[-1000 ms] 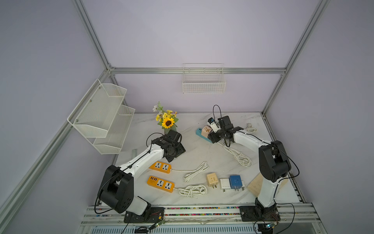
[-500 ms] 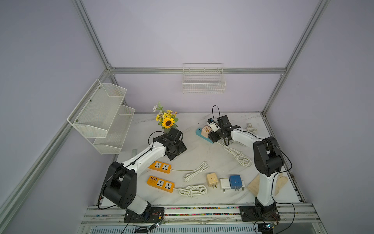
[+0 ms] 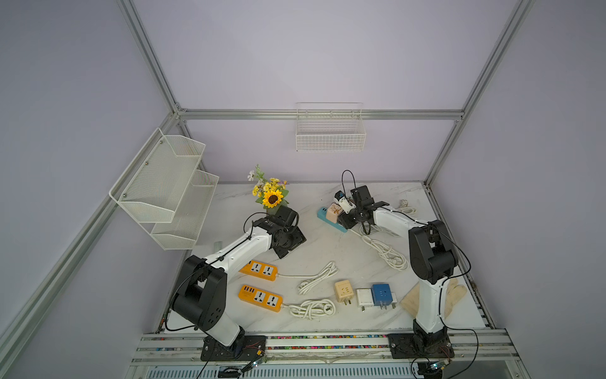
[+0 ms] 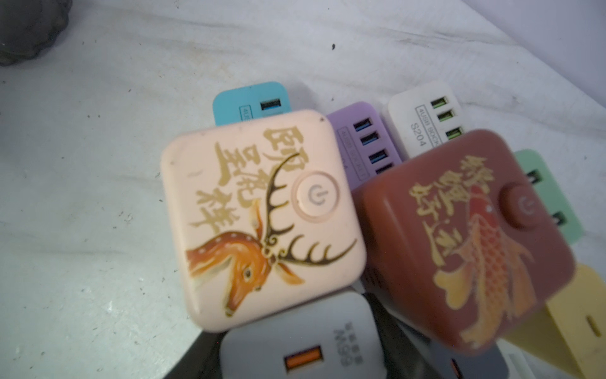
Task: Pull the plug off the socket
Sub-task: Move the socket to the center of the board.
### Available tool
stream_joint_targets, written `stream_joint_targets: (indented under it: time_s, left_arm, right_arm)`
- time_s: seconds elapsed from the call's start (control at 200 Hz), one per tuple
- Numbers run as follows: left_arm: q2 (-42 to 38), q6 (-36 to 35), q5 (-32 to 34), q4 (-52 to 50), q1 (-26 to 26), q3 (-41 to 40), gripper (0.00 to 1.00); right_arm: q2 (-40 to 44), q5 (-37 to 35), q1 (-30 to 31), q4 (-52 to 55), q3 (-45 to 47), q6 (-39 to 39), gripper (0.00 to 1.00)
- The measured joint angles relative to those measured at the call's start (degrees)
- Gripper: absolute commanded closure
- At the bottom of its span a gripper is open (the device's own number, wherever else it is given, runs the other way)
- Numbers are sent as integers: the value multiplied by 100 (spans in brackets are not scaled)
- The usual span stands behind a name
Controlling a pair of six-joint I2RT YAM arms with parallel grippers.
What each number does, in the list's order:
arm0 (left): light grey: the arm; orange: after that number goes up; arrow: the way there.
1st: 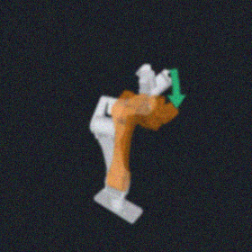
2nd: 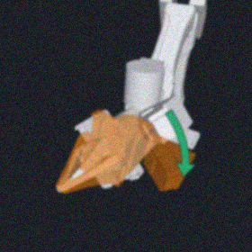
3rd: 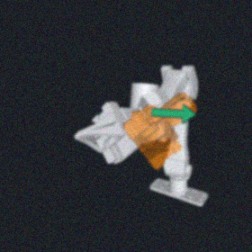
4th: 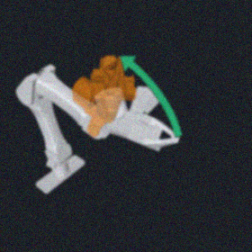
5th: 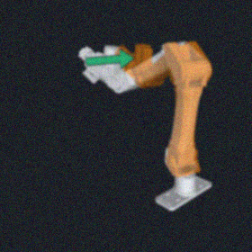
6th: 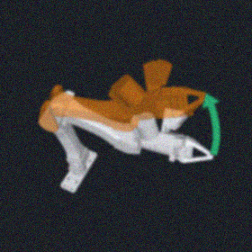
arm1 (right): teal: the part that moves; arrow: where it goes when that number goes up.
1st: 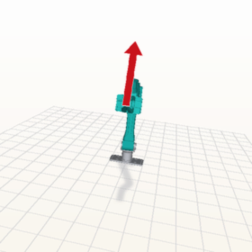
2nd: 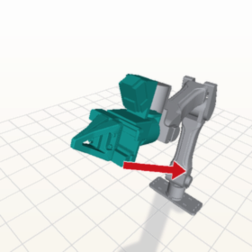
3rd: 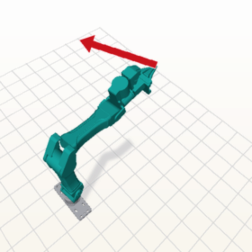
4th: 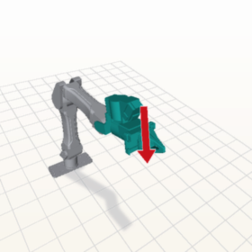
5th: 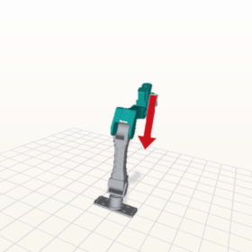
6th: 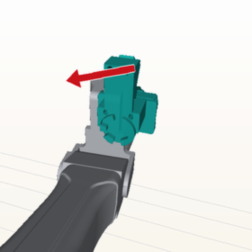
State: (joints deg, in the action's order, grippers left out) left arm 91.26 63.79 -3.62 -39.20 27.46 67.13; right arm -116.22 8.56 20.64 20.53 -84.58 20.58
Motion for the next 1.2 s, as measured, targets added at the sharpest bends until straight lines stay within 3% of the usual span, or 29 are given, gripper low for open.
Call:
stream_joint_targets:
  time_s: [0.325,0.565,0.765,1.2]
  left_arm:
    - [17,1023,81,-721,-262,232,20]
    - [17,1915,24,-1060,-509,120,13]
    - [70,2680,-238,-1091,-719,-214,13]
    - [870,3620,-592,-577,-767,-254,20]
  right_arm:
    - [678,-24,848,-153,914,420,63]
    - [1082,11,1700,-146,1405,389,63]
    - [1167,2,2229,-175,1517,173,63]
    - [1165,-188,2662,-212,1510,-138,63]
